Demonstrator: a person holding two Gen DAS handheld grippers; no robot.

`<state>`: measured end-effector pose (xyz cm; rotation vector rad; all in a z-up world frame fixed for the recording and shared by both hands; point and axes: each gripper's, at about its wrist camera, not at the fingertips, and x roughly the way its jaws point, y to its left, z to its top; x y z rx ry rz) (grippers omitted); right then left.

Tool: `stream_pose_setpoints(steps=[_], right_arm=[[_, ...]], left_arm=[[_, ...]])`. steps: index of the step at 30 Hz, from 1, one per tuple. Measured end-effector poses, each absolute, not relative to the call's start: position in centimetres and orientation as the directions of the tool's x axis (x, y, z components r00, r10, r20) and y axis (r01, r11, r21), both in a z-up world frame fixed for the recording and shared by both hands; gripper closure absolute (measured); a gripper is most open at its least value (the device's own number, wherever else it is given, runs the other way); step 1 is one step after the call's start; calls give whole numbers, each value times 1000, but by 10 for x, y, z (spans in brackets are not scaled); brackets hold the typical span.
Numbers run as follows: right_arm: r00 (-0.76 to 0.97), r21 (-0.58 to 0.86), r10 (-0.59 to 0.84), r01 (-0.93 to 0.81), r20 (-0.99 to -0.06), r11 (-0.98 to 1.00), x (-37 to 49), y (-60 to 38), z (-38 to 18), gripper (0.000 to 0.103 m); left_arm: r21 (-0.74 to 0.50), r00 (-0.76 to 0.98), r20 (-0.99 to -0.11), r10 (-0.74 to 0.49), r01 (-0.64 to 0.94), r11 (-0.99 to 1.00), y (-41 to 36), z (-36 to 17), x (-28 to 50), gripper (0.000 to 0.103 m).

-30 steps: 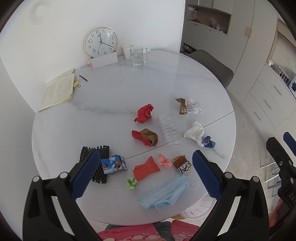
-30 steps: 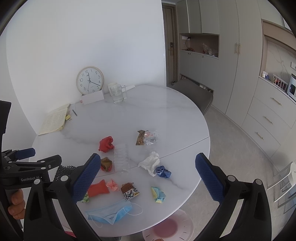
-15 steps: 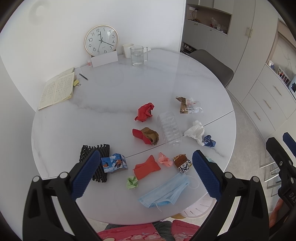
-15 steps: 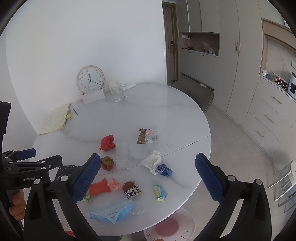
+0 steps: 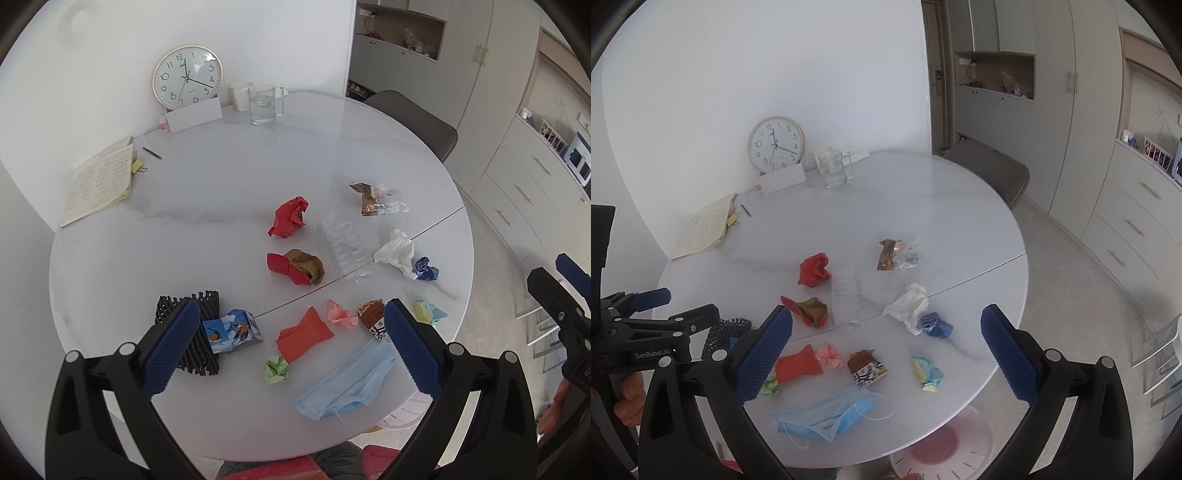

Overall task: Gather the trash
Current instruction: 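Move the left tool to the black mesh sleeve while the right tool reaches the blue juice box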

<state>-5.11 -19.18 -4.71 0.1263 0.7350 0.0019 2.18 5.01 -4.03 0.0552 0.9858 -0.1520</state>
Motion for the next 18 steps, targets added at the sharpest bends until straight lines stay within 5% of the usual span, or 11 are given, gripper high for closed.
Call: stream_pose_setpoints(steps=[18], right_arm=[[571,168,138,1,-810,986,-8,-110,-144,2]], left_arm=[[73,461,-884,-73,290,954,174,-140,70,8]])
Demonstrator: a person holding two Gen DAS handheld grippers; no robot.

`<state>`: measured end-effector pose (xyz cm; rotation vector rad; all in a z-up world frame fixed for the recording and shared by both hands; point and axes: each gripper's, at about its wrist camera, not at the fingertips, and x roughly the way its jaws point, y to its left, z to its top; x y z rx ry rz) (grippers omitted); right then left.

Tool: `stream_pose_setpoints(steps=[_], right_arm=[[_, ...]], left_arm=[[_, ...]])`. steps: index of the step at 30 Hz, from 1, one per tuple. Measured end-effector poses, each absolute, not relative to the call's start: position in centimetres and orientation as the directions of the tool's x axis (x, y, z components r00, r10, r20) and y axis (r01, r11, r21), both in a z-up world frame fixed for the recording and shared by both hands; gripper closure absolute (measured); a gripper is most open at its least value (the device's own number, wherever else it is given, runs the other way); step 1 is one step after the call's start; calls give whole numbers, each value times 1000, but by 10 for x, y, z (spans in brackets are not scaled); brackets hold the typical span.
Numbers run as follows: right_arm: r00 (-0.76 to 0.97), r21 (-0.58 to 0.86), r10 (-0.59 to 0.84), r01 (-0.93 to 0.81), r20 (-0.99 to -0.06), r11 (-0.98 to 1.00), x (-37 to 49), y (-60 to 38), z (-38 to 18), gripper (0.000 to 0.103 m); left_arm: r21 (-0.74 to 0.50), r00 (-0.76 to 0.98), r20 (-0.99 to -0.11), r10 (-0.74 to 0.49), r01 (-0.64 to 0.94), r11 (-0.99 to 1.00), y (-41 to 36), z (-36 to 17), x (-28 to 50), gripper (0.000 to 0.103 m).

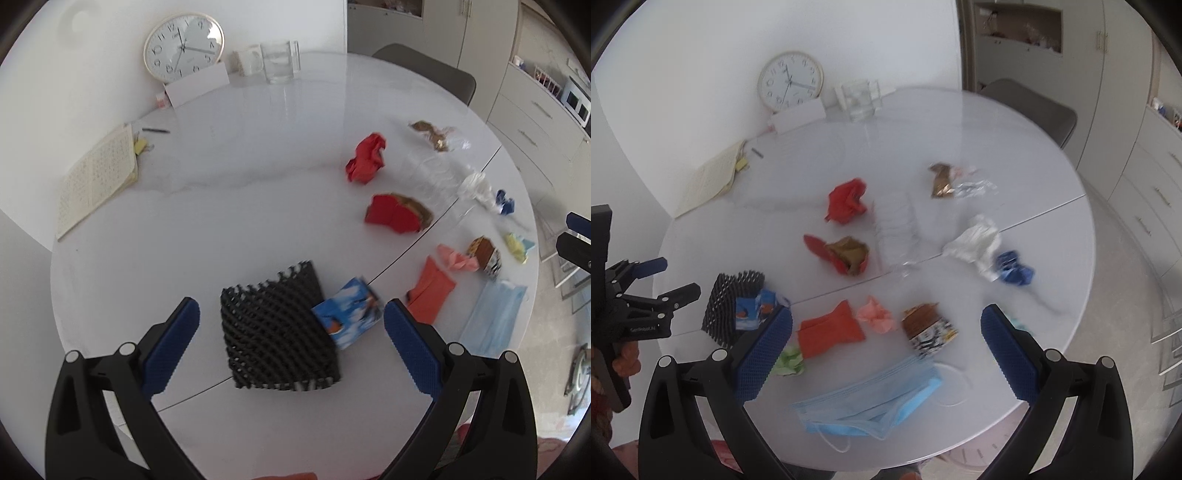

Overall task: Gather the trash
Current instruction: 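Move the left tool to the black mesh sleeve while the right tool reaches the blue juice box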

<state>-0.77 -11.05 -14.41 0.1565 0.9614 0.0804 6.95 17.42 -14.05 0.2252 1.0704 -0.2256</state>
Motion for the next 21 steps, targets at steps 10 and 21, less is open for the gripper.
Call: stream_pose_setpoints(steps=[10,21], right_arm=[[479,191,205,-78,-854,978,23,-51,-173,2],[480,176,172,-37,-860,984,47,-37,-175,2]], left_arm=[[-52,326,-931,-161,319,946,215,-195,103,8],[-157,225,-943,-247,353,922,207,-222,127,8]])
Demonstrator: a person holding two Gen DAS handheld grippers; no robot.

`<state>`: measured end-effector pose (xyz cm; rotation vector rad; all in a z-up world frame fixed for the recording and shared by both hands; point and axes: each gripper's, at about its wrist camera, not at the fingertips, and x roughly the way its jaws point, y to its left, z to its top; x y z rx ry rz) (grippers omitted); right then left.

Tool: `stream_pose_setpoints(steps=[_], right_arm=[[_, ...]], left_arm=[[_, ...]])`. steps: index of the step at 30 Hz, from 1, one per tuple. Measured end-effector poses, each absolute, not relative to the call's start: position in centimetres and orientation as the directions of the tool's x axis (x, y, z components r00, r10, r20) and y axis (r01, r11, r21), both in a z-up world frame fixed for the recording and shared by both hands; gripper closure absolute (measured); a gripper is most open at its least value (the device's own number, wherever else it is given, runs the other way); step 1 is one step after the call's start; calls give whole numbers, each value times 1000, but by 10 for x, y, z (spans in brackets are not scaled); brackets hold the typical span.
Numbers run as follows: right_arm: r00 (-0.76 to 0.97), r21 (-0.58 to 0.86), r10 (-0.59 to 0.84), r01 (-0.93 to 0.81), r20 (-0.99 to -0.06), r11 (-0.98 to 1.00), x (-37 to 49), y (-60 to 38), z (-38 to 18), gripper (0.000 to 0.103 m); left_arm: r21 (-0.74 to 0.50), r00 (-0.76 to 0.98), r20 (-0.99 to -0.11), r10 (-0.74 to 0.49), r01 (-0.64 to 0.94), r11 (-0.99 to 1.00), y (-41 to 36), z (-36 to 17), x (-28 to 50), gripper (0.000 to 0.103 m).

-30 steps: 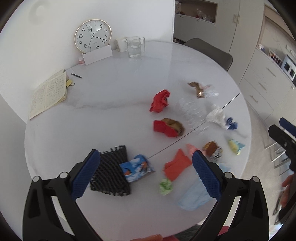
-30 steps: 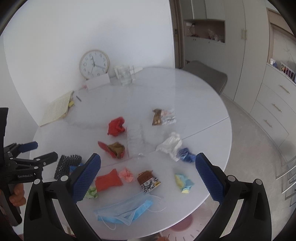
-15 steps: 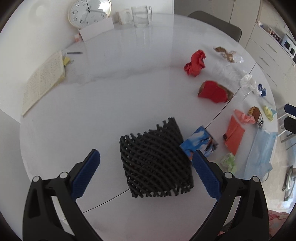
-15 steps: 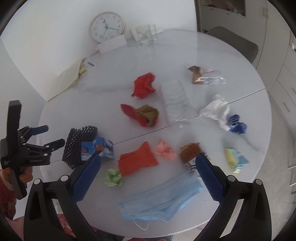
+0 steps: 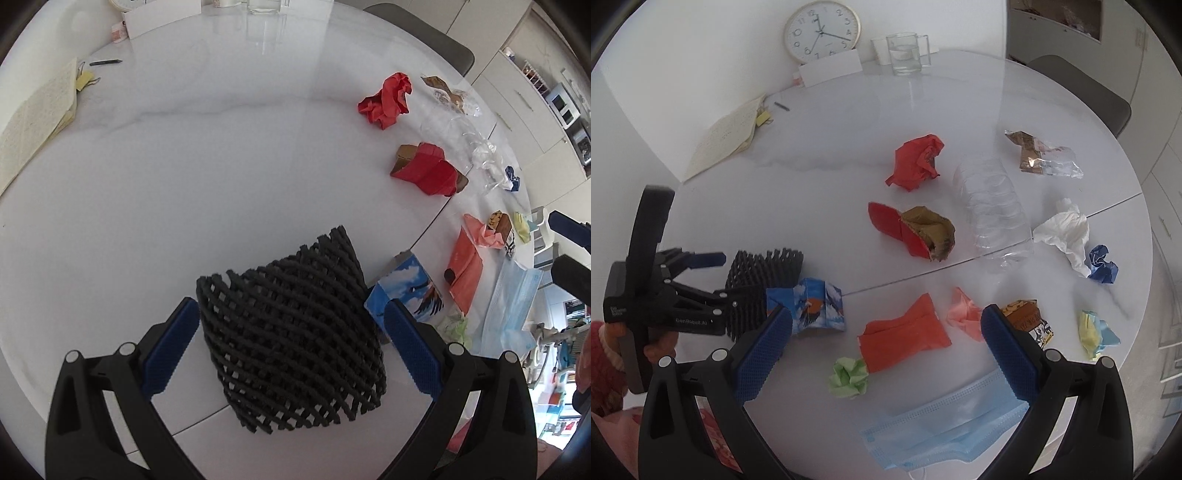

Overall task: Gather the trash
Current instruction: 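Move the left tool to the black mesh sleeve while the right tool reaches the blue juice box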

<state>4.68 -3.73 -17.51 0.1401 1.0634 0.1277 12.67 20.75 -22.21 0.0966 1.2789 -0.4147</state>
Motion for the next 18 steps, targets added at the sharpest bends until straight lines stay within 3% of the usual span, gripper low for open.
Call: stream_pose_setpoints(steps=[5,8,12,18], right_arm=[[481,179,181,-51,-858,983,84,-32,-180,2],[463,188,234,-145,-855,972,94,-14,-179,2],[394,152,322,-404,-861,902,80,18,-181,2],[252,-65,246,-810,-936,583,53,68,-193,2]], left_arm=[[-188,197,-943,-270,356,916,204,-224,133,8],[-187,194,-943,-271,366,912,205,-223,133,8],[-210,187,-937,-296,375,903,217,-221,131,8],[-289,145,-917,-371,400,870,238,-219,128,8]])
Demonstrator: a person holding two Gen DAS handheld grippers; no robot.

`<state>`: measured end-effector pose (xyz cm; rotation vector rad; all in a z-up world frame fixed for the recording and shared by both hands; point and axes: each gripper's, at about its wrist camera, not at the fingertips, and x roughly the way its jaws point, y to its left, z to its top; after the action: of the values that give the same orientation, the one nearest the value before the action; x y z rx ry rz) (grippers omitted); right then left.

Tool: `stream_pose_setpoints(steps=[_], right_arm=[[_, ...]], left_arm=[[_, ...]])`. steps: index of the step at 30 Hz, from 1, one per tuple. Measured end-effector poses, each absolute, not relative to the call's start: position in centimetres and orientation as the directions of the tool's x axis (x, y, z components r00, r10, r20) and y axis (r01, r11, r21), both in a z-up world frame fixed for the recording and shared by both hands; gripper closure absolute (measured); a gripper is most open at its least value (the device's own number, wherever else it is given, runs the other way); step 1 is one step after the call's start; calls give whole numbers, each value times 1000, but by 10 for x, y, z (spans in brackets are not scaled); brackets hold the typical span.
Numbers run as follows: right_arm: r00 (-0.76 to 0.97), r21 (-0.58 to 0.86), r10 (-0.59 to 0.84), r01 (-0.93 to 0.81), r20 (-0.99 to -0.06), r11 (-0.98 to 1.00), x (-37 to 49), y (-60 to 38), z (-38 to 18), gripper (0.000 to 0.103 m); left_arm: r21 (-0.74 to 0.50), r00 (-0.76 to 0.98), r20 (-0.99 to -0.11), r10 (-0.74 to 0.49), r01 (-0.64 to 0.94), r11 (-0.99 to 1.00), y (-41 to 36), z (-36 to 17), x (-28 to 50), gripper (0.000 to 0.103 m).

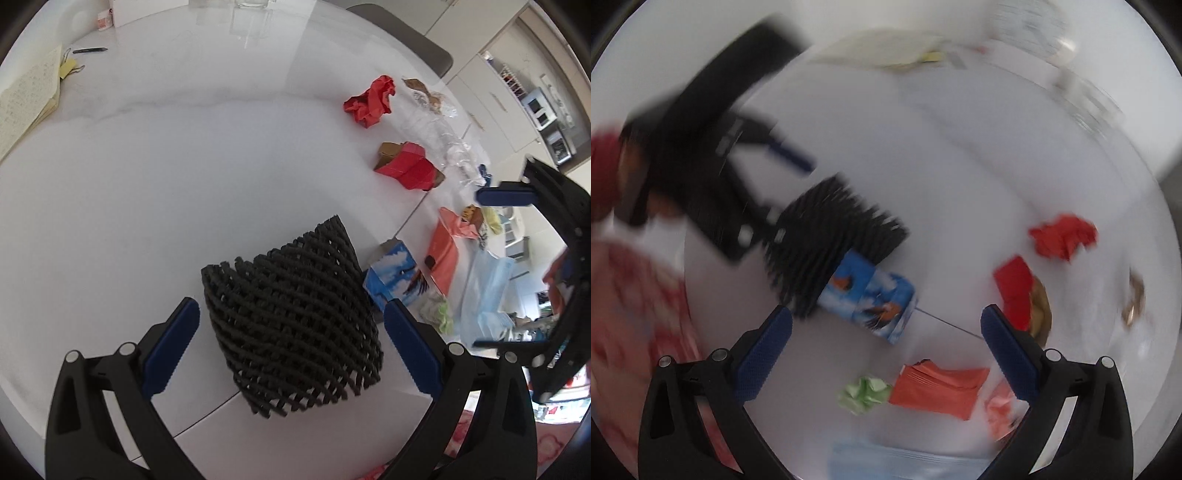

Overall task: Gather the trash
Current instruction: 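Move the left tool to the black mesh sleeve while the right tool reaches the blue juice box, then close the right tool on the blue juice box while the left tool grasps the black mesh sleeve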

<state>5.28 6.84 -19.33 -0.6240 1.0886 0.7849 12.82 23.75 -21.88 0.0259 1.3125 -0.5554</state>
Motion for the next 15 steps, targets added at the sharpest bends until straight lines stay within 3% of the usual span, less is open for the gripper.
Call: stream_pose_setpoints(steps=[4,11,15], right_arm=[[182,-98,215,-932,-959,349,52,97,-215,2],[45,-26,142,-991,-989,130,64,111,-260,37],[-19,41,144,-988,-989,149,78,104,-262,45]], left_arm=[[-244,158,-929,-334,419,875,241,-219,129,8],[-228,177,-935,-307,364,903,255,-219,123,8],[-252,170,-934,-314,309,917,258,-224,116,8]])
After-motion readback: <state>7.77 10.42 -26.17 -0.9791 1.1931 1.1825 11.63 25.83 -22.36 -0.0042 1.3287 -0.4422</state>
